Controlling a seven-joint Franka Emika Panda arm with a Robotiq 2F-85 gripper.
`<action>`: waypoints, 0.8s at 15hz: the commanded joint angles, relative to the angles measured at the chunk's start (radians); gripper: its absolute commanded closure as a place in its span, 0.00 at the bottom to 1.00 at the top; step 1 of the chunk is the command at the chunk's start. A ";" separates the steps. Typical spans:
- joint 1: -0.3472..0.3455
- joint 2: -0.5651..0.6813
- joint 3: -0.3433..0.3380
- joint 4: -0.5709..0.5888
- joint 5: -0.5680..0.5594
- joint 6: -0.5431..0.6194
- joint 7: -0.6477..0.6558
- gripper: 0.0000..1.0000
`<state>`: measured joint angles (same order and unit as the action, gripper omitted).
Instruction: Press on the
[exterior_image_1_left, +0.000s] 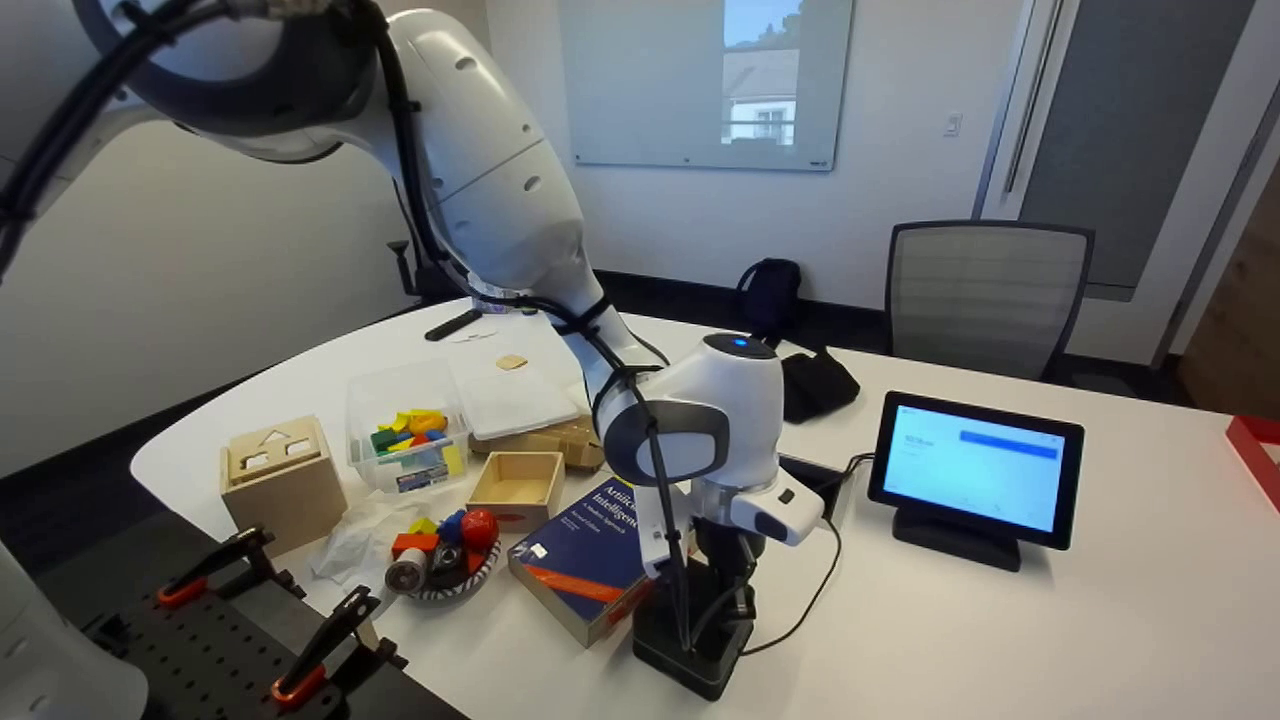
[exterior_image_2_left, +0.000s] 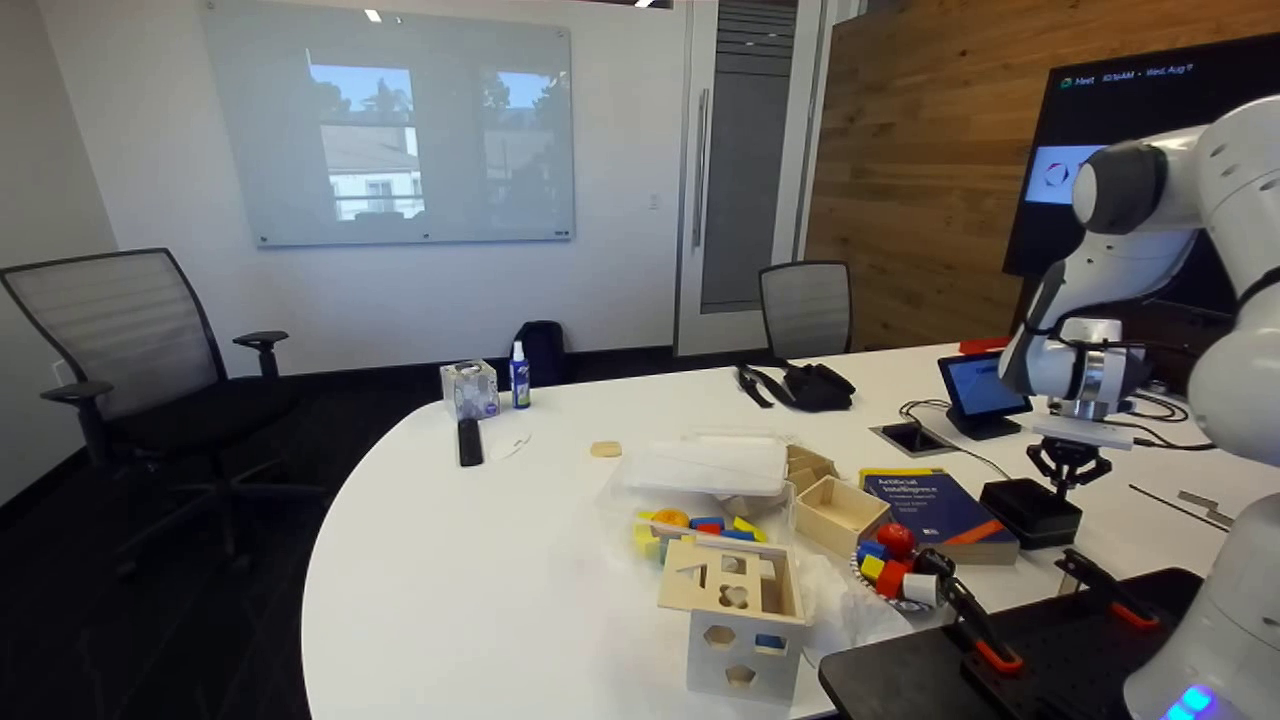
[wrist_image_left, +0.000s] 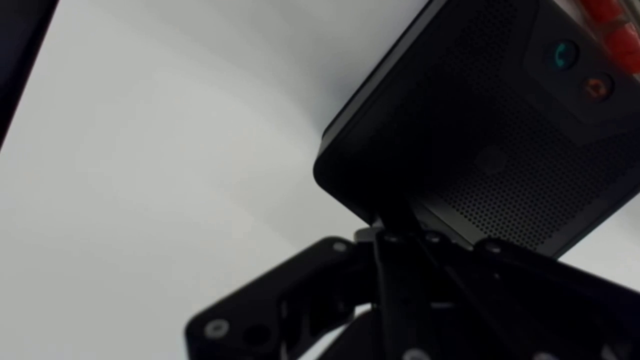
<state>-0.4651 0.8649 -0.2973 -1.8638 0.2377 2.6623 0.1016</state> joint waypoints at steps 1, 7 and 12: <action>0.030 0.054 -0.026 0.023 -0.026 0.008 0.060 1.00; 0.035 0.067 -0.030 0.007 -0.024 0.009 0.066 1.00; 0.040 0.068 -0.028 -0.005 -0.026 0.018 0.063 1.00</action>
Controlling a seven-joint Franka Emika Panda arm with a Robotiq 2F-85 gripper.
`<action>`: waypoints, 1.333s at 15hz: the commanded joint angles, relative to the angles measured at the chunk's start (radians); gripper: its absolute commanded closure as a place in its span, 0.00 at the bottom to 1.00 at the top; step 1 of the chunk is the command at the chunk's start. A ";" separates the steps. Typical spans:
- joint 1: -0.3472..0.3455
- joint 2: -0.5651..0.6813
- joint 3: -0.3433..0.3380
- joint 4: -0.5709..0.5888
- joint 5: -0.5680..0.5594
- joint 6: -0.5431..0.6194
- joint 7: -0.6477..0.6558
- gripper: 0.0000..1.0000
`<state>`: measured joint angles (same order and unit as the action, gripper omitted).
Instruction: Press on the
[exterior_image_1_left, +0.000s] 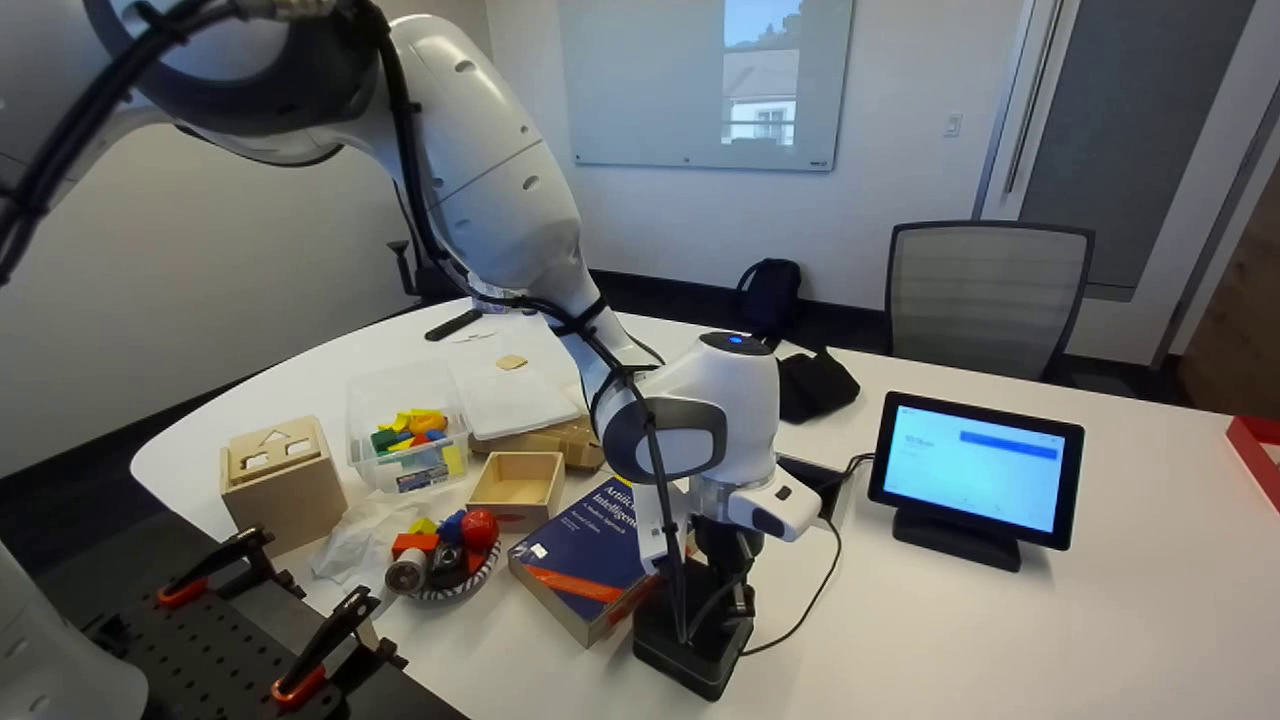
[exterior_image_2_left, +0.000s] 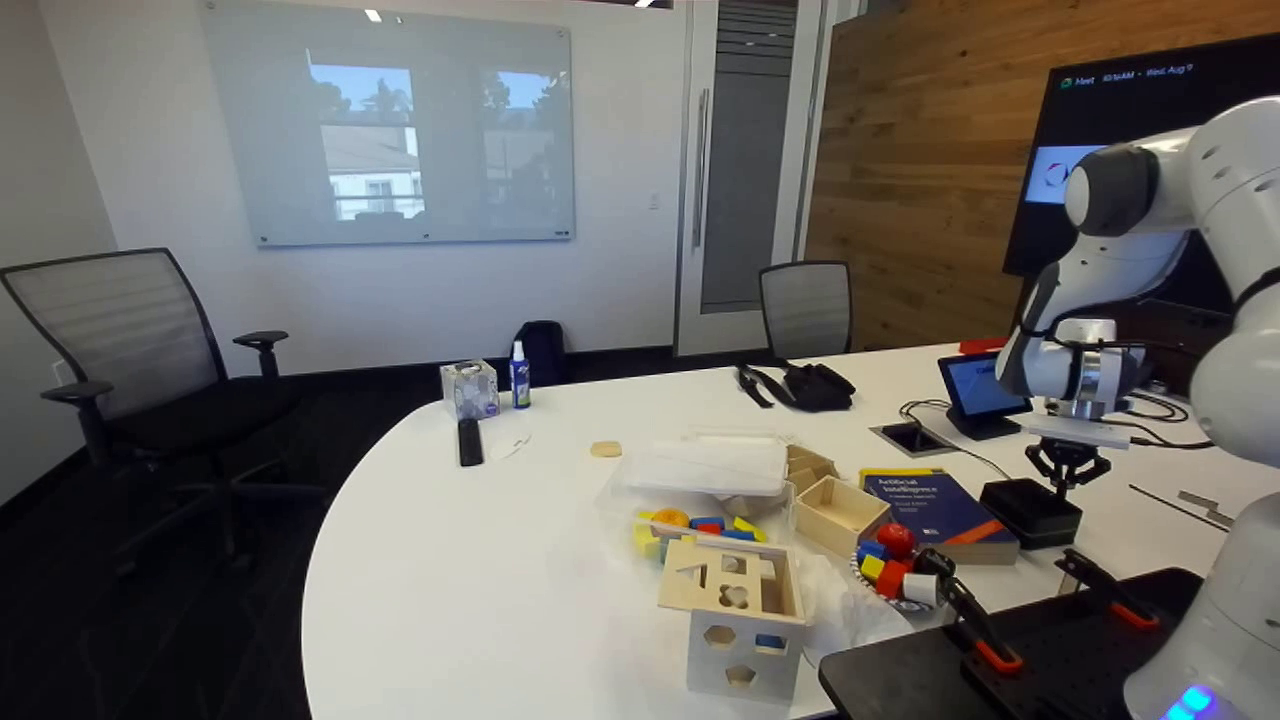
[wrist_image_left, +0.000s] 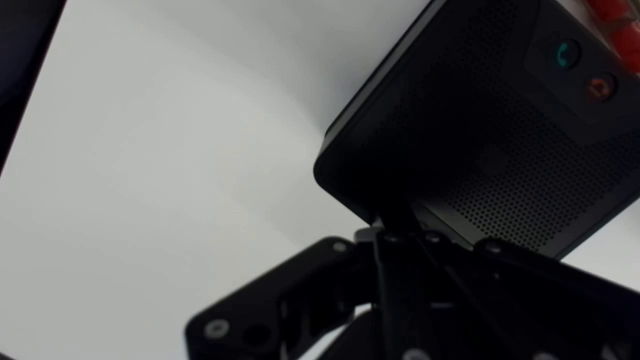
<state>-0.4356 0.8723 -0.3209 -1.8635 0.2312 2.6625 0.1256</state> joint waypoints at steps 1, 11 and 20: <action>0.008 0.050 -0.002 -0.004 -0.017 0.015 0.038 1.00; 0.067 -0.133 -0.053 -0.049 -0.035 -0.007 0.050 1.00; 0.116 -0.430 0.030 -0.253 -0.073 -0.060 -0.038 1.00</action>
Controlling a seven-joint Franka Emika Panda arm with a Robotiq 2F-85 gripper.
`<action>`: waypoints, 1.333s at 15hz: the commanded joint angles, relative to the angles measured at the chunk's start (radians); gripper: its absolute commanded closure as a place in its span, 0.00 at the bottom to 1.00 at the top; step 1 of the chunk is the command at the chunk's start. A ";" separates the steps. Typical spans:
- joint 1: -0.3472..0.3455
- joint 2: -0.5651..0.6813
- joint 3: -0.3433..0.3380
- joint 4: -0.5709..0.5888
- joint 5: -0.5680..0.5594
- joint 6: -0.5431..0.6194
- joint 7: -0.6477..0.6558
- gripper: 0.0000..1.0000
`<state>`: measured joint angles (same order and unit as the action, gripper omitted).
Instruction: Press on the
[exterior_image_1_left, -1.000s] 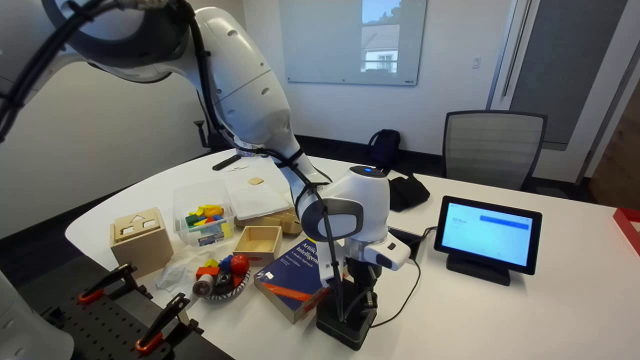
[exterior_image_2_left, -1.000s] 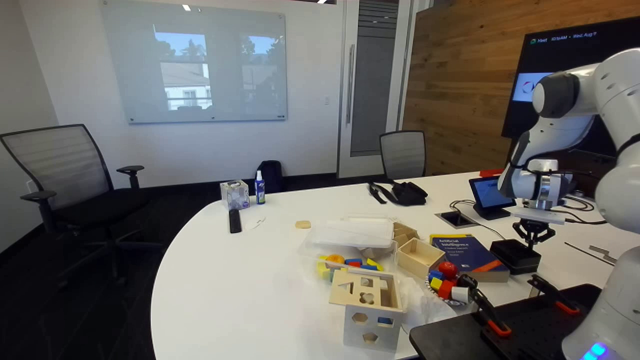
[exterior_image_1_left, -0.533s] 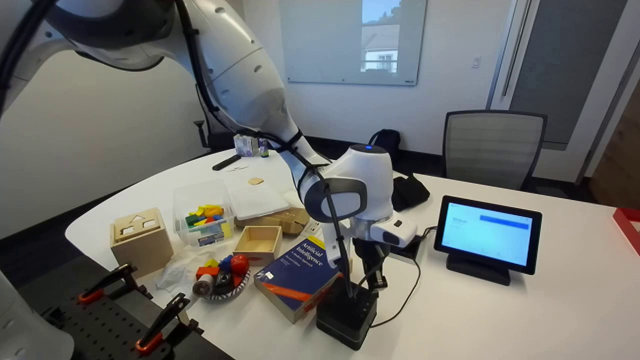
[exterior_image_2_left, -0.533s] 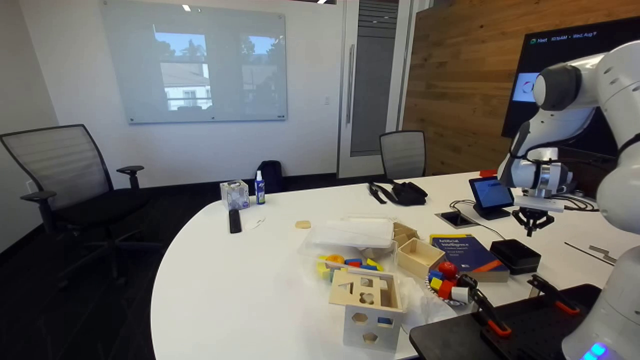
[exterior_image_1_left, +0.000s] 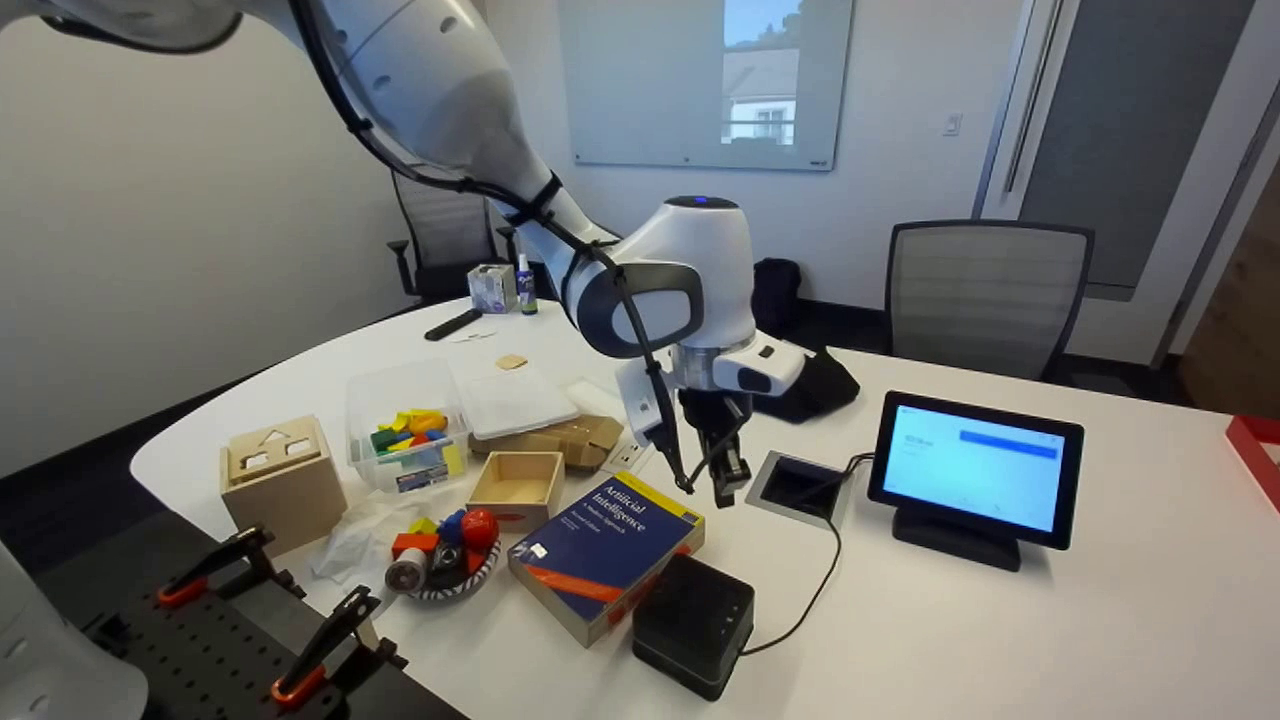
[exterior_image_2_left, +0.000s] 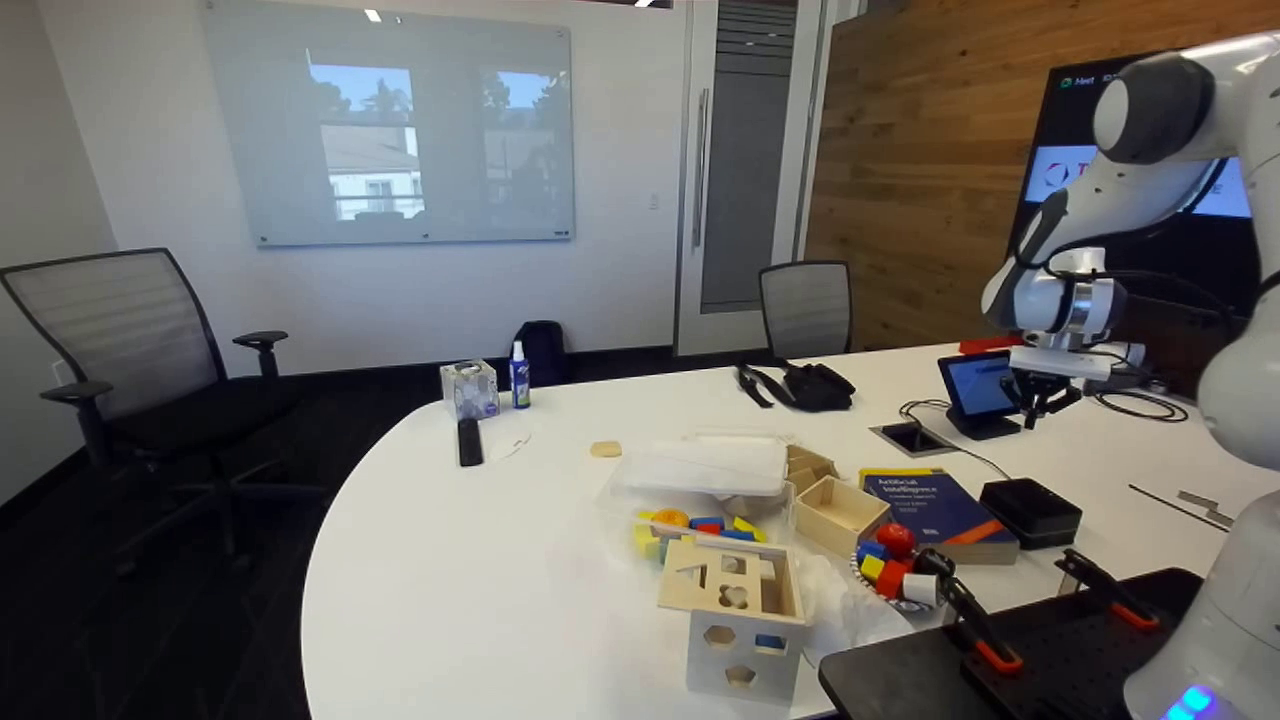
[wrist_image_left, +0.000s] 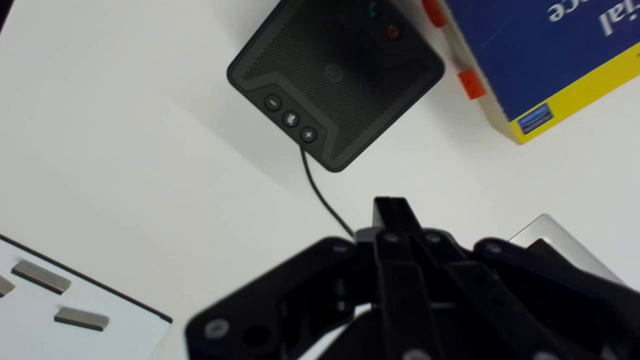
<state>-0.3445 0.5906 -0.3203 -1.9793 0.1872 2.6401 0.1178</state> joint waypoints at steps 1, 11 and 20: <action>0.038 -0.186 0.039 -0.176 -0.044 -0.046 -0.036 1.00; 0.209 -0.536 0.077 -0.553 -0.310 -0.077 -0.010 0.36; 0.223 -0.770 0.200 -0.755 -0.312 -0.104 -0.052 0.00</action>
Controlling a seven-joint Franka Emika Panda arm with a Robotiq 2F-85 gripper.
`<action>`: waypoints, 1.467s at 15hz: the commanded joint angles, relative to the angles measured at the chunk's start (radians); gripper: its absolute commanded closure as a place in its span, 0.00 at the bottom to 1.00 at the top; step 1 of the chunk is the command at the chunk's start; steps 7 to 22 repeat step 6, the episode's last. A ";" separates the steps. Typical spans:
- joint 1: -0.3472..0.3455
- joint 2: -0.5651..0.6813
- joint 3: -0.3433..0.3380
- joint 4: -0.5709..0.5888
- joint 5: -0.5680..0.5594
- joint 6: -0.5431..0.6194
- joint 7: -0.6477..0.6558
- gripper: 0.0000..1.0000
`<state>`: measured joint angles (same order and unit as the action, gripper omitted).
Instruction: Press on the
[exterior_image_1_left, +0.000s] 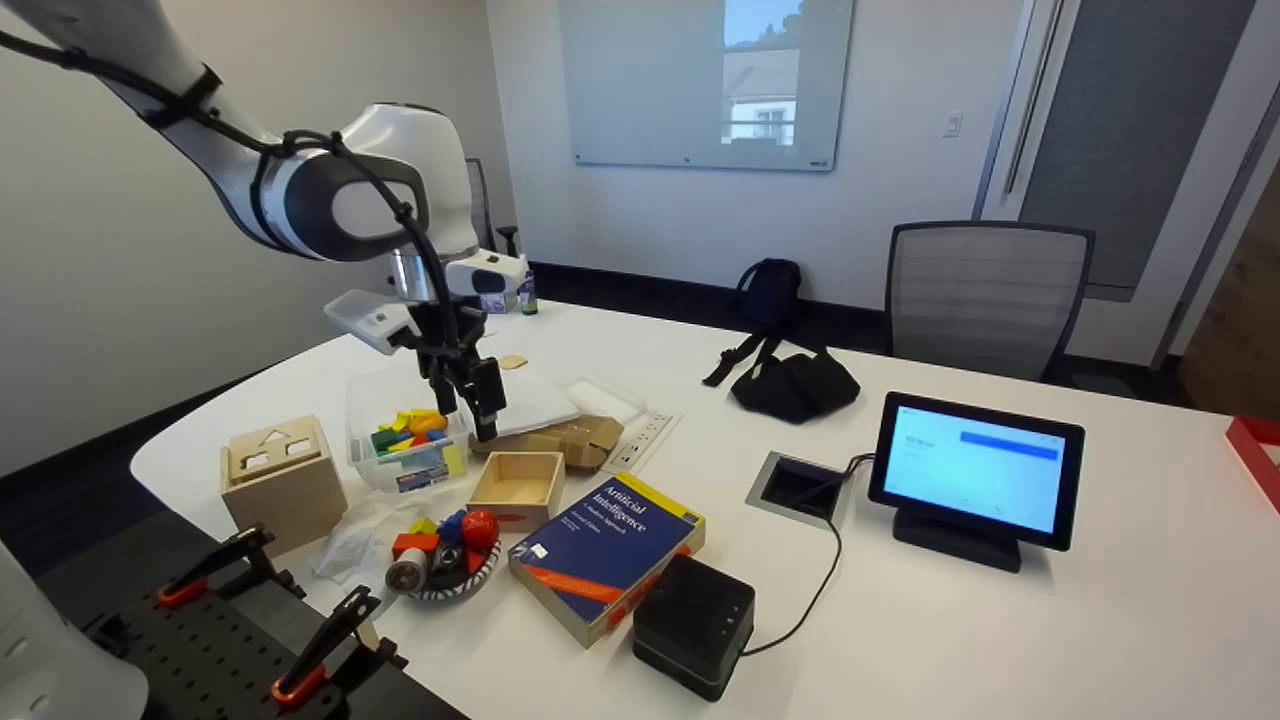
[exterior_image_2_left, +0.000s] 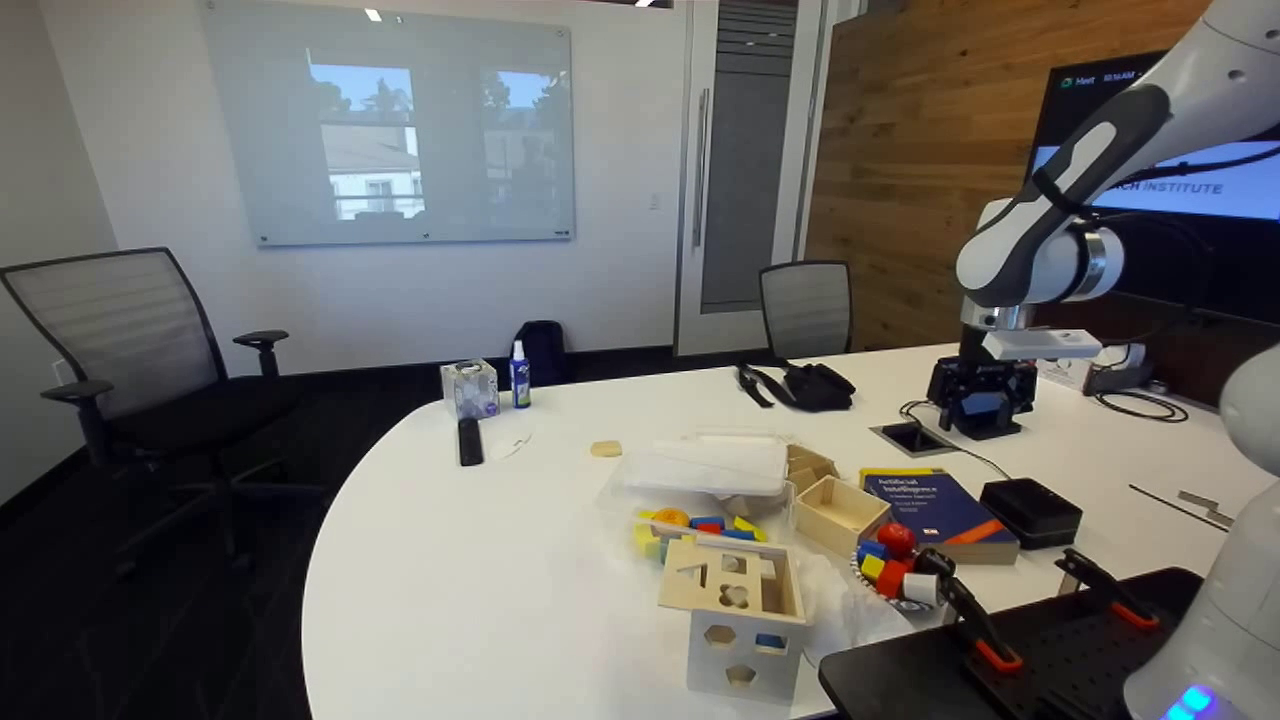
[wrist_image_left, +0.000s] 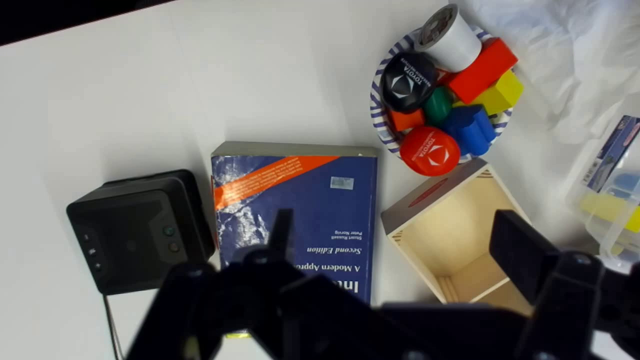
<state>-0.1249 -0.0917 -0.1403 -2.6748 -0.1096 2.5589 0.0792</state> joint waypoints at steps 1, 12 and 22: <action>0.004 -0.099 0.026 -0.068 -0.009 -0.025 -0.021 0.00; -0.002 -0.131 0.039 -0.092 -0.013 -0.026 -0.039 0.00; -0.002 -0.131 0.039 -0.092 -0.013 -0.026 -0.039 0.00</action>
